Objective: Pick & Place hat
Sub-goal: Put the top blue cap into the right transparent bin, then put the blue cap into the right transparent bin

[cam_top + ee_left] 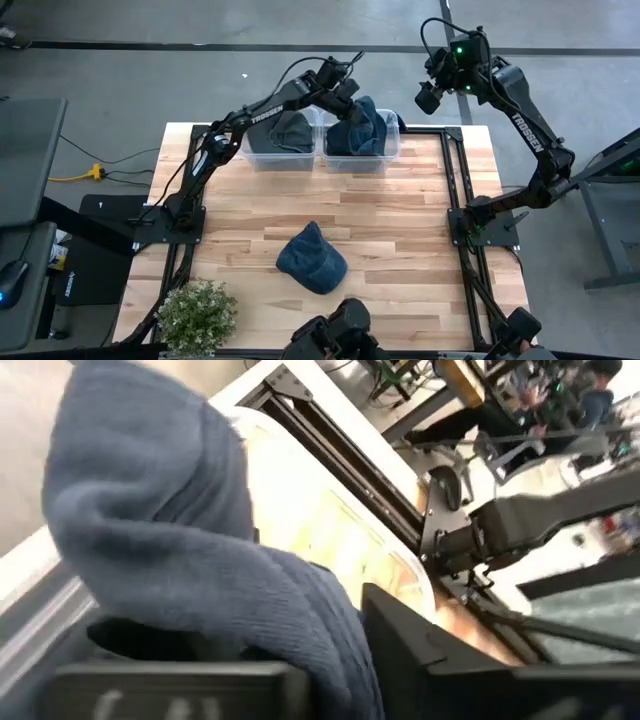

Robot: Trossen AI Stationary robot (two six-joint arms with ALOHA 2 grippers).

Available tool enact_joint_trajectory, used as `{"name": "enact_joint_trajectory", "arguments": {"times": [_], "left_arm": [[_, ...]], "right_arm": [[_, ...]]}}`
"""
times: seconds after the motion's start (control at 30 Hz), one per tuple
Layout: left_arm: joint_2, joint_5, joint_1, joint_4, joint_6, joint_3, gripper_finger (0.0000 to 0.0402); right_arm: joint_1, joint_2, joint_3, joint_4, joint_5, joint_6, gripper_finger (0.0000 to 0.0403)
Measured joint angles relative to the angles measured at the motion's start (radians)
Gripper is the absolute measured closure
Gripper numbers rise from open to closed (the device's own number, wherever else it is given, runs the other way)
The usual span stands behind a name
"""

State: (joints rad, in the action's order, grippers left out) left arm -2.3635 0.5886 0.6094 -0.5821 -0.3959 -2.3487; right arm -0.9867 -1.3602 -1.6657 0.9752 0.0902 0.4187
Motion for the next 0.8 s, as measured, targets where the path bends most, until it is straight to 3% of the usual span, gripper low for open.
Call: {"name": "enact_joint_trajectory", "arguments": {"times": [0.4, 0.53, 0.8], "left_arm": [[0.011, -0.103, 0.035, -0.15, 0.104, -0.007, 0.0159], [0.021, -0.107, 0.058, -0.159, 0.102, -0.008, 0.0135], [0.083, -0.127, 0.093, -0.175, 0.103, -0.008, 0.0131]], "right_arm": [[0.0, 0.0, 0.0, 0.017, -0.004, 0.0, 0.0172], [0.0, 0.0, 0.0, 0.019, -0.005, 0.0, 0.0172], [0.0, 0.0, 0.0, 0.016, -0.051, -0.017, 0.0172]]}}
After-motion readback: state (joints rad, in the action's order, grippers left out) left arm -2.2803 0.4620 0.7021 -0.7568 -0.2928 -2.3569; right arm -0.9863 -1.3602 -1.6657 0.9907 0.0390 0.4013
